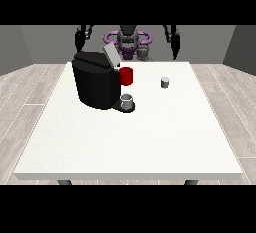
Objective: Insert the coffee pod into the coffee machine and close the lid
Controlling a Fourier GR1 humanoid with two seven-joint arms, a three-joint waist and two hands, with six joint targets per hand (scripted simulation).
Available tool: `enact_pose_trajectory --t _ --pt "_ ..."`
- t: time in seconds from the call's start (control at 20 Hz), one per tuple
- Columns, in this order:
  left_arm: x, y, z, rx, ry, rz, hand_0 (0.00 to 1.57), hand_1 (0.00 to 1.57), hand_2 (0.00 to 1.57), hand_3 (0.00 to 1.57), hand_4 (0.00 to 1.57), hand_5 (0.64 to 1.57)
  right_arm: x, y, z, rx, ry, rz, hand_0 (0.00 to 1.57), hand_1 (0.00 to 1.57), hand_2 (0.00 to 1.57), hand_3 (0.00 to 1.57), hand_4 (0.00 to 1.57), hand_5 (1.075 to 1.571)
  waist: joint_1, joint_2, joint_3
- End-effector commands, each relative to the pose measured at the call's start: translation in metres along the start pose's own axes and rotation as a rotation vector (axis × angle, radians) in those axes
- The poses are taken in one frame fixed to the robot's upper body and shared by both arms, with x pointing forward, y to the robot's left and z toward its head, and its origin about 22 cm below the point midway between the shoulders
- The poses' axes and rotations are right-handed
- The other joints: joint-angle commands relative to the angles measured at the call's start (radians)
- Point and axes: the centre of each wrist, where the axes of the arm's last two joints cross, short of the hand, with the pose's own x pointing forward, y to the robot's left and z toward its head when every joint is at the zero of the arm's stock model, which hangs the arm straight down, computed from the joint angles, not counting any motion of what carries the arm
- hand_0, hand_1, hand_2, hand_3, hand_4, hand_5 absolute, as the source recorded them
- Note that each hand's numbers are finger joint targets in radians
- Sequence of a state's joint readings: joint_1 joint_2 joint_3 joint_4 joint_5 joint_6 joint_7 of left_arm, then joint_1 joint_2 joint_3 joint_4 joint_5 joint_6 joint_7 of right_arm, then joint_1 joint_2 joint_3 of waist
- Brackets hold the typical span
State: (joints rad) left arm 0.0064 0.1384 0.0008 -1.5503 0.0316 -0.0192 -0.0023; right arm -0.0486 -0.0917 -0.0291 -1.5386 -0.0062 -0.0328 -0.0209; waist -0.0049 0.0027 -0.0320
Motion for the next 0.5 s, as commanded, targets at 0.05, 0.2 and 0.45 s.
enact_pose_trajectory --t 0.05,0.2,0.45 --pt "0.008 0.006 0.000 -0.075 -0.035 -0.072 0.00 0.00 0.00 0.00 0.00 1.571 -0.005 -0.013 -0.001 -0.004 0.043 0.007 0.00 0.00 0.00 0.00 0.00 1.571 0.016 -0.018 0.0321" --pt "0.020 0.018 0.000 -0.192 -0.104 -0.188 0.00 0.00 0.00 0.00 0.00 1.571 -0.015 -0.004 -0.001 -0.008 0.071 -0.005 0.00 0.00 0.00 0.00 0.00 1.571 0.045 -0.015 0.0324" --pt "0.024 0.035 -0.002 -0.227 -0.116 -0.373 0.00 0.00 0.00 0.00 0.00 1.571 -0.025 -0.001 0.014 -0.117 0.043 0.136 0.00 0.00 0.00 0.00 0.00 1.571 -0.010 -0.031 0.0322"
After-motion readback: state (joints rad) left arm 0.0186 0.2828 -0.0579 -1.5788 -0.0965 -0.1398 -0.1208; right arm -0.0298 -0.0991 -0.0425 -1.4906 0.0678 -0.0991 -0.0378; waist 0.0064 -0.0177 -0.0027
